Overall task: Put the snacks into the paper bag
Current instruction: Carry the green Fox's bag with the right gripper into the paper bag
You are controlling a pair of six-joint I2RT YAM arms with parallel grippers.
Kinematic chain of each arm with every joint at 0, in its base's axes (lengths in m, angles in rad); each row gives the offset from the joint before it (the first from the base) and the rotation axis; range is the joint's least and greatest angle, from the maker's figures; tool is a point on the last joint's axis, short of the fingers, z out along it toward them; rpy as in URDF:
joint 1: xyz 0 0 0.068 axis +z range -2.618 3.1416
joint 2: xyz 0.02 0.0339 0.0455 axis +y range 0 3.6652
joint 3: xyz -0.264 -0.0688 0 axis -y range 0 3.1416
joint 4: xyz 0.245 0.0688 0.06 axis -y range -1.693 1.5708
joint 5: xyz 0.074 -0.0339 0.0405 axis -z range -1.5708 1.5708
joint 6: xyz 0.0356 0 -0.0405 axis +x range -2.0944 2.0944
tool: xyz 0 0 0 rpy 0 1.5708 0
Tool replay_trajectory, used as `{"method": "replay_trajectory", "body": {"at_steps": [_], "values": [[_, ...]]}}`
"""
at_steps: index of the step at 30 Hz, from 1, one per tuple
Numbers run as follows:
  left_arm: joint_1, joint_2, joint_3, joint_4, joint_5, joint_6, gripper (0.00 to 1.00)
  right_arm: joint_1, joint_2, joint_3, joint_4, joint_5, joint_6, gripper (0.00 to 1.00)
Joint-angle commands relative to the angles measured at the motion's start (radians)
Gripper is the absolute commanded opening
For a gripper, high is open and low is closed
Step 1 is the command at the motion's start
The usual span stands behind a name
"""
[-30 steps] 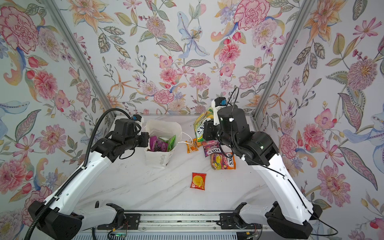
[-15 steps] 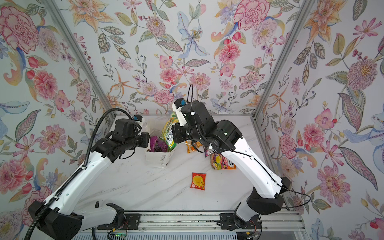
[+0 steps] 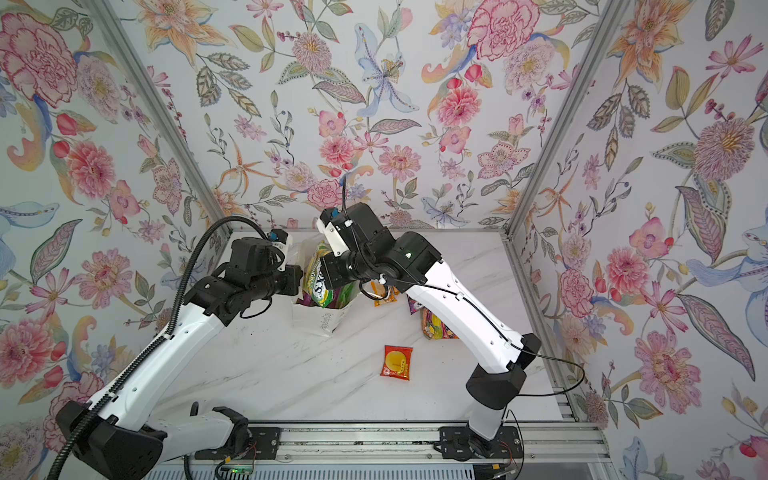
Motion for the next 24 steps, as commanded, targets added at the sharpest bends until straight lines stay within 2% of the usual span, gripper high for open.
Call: {"method": "replay_trajectory", "body": {"at_steps": [1, 6, 24], "values": [[-0.012, -0.041, 0.032, 0.082, 0.019, 0.022, 0.0, -0.003, 0.032, 0.061, 0.014, -0.06, -0.007, 0.0], [-0.013, -0.051, 0.028, 0.084, 0.023, 0.022, 0.0, -0.022, 0.094, 0.097, 0.015, -0.09, -0.012, 0.0], [-0.014, -0.068, 0.021, 0.083, 0.023, 0.022, 0.0, -0.06, 0.222, 0.132, 0.015, -0.078, -0.066, 0.0]]}}
